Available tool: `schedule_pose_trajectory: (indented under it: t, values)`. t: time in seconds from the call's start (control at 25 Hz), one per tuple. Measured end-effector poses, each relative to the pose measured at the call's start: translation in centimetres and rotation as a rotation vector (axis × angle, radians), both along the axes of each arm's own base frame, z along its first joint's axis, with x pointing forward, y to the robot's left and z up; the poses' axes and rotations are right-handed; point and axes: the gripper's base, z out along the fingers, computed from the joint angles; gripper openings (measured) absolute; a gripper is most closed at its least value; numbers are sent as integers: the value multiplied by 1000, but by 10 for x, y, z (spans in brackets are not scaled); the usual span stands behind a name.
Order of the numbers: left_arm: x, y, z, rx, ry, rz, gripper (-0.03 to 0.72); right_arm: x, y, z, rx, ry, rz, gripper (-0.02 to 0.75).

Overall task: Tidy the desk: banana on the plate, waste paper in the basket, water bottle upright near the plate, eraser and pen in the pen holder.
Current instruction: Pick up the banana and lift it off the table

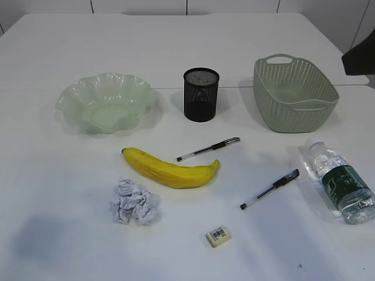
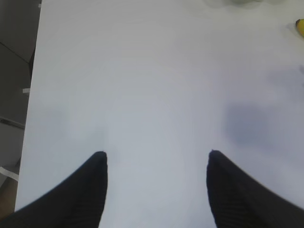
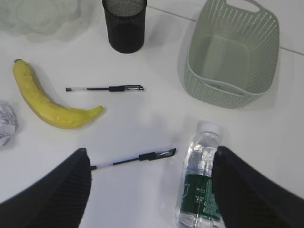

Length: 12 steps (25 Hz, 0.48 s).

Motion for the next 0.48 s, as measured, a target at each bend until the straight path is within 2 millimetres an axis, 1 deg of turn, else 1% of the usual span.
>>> schedule_pose_trajectory:
  t: [0.12,0.48]
  values:
    - [0,0,0,0,2,1,465,1,1,1,10,-19,4,587]
    - [0,1,0,10,2,4,465,1,1,2,-36,-38,50,587]
